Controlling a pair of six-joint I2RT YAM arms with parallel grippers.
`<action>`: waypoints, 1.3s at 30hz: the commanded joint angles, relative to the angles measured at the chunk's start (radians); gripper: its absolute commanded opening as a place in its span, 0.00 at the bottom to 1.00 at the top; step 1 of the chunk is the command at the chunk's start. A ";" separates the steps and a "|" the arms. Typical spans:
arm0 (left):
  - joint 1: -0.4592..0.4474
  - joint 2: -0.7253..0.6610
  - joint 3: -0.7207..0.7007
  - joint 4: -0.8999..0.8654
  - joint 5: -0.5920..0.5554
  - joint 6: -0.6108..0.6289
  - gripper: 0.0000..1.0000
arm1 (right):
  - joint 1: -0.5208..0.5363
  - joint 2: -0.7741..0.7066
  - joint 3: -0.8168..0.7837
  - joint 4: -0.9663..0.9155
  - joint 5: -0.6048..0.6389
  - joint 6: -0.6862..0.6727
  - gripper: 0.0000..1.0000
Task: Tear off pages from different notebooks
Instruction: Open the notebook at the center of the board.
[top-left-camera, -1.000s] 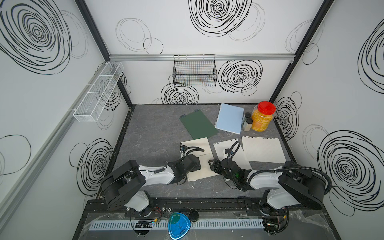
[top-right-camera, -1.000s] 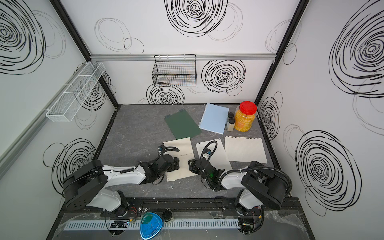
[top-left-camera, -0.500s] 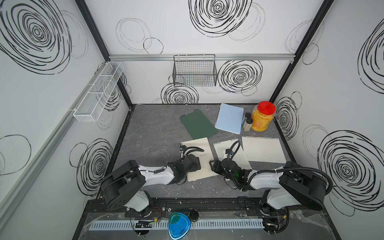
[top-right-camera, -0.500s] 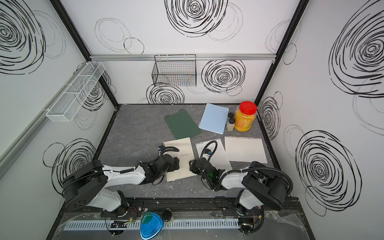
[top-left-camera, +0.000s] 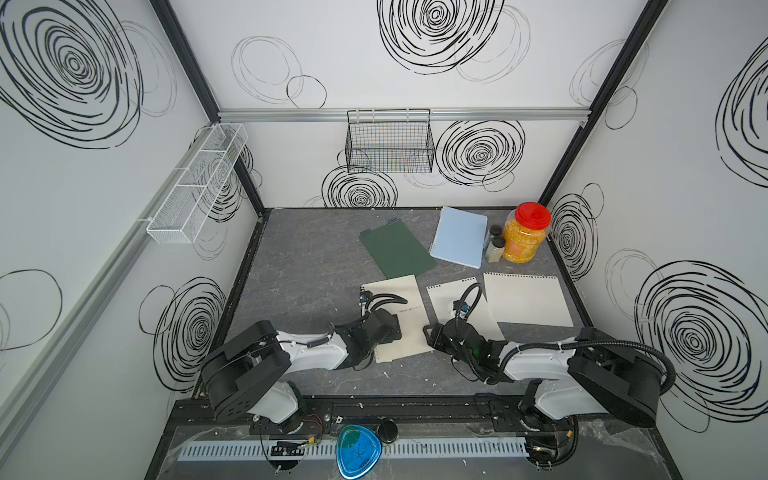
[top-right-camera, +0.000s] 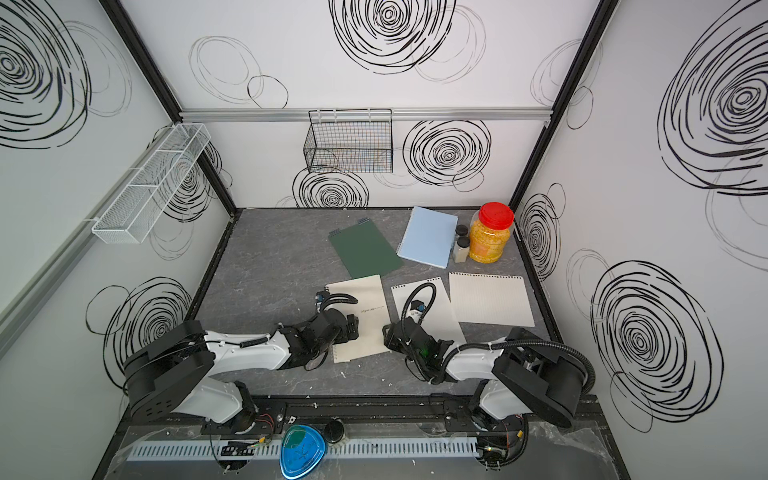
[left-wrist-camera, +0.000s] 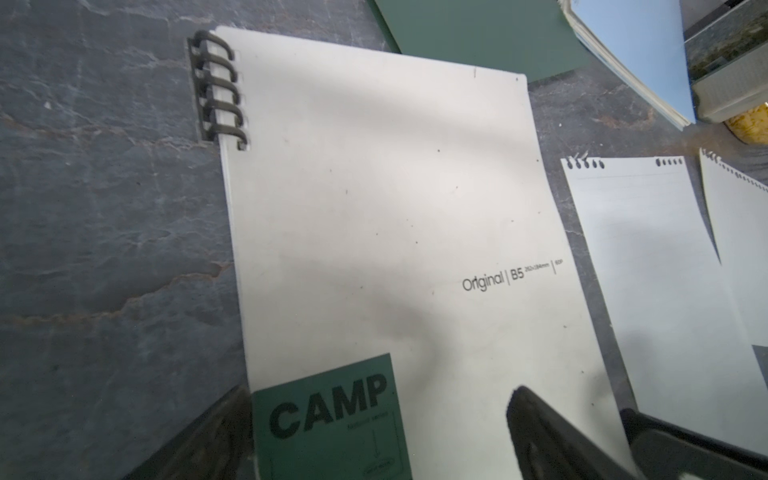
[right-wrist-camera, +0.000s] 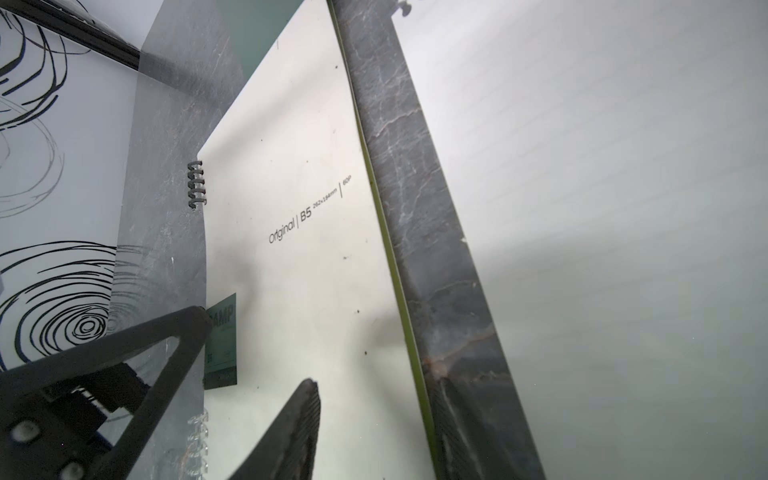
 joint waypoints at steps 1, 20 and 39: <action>0.001 0.035 -0.047 -0.087 0.107 -0.051 0.99 | 0.007 -0.040 -0.017 -0.043 0.024 0.004 0.46; 0.000 0.038 -0.052 -0.079 0.108 -0.053 0.99 | 0.016 0.022 -0.011 0.020 -0.006 -0.009 0.41; 0.000 0.036 -0.051 -0.079 0.111 -0.051 0.99 | 0.032 -0.049 -0.004 -0.028 0.016 -0.025 0.32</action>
